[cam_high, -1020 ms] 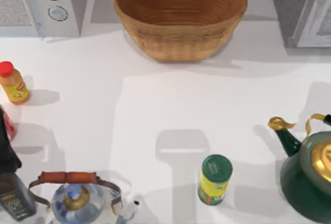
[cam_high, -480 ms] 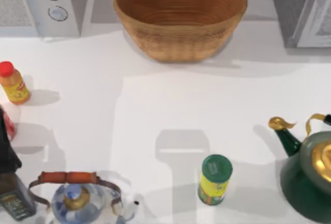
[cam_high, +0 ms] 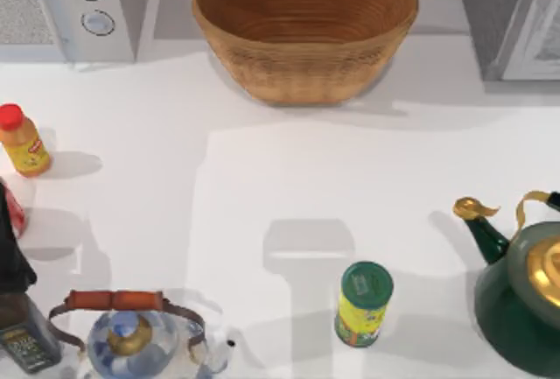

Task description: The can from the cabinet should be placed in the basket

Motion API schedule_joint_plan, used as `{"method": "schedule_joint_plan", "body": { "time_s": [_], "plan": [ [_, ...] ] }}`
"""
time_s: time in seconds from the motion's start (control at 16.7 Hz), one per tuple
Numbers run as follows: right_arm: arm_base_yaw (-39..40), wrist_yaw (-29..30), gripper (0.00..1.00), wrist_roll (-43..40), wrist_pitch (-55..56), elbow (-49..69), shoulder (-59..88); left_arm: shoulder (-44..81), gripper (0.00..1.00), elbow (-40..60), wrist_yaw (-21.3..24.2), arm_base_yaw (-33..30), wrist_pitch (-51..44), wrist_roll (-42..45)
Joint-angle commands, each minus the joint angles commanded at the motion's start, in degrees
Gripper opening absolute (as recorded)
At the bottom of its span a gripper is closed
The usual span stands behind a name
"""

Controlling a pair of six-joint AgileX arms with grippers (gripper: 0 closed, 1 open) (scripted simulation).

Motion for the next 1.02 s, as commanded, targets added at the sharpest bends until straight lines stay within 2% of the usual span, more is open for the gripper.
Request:
{"method": "schedule_joint_plan", "body": {
  "time_s": [0.18,0.42,1.02],
  "plan": [
    [0.08,1.9,0.0,-0.08,1.91,2.98,2.83,0.0,1.0,0.0,0.0,0.0,0.0,0.0],
    [2.48,6.72,0.0,-0.18,7.4,12.97,13.73,0.0,1.0,0.0,0.0,0.0,0.0,0.0],
    [19.09,22.82,0.0,0.0,22.07,51.91,65.68,0.0,1.0,0.0,0.0,0.0,0.0,0.0]
  ]
}}
